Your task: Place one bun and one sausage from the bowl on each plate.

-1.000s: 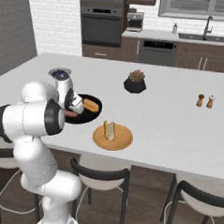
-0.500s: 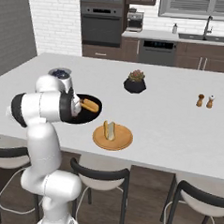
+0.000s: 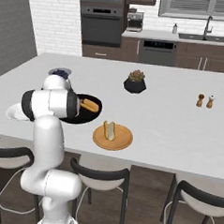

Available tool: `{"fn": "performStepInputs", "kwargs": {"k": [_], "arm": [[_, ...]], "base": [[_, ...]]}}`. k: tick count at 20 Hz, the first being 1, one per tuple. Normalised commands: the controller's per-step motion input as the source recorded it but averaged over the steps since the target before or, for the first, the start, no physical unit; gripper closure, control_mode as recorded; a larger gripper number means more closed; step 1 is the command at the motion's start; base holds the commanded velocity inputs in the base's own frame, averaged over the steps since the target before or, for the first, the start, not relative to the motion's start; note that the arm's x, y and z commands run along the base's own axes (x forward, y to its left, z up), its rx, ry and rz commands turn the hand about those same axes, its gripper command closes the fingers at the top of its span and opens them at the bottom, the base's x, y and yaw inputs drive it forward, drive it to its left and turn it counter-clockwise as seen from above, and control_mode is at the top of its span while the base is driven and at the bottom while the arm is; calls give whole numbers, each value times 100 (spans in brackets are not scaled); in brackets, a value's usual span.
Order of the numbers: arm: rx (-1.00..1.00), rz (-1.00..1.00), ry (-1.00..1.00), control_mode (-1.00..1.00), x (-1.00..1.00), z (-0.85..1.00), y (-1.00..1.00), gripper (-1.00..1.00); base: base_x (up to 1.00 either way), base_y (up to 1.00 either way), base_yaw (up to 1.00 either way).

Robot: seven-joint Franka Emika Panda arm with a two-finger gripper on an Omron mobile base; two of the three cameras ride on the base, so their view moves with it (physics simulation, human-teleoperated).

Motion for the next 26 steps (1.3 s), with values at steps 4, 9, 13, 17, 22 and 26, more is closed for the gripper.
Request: {"fn": "performStepInputs", "kwargs": {"k": [4,9,13,17,22,26], "arm": [[0,-19,1,-100,31,-28,0,-100],[0,-6,9,-100,22,-30,0,-100],[-3,-4,7,-100,0,-54,0,100],[0,-1,2,-100,0,-8,0,100],[0,-5,-4,-100,-47,18,-39,100],[8,-23,-10,-100,-97,91,-96,100]], "base": [[0,0,0],[0,0,0],[0,0,0],[0,0,0],[0,0,0],[0,0,0]]}}
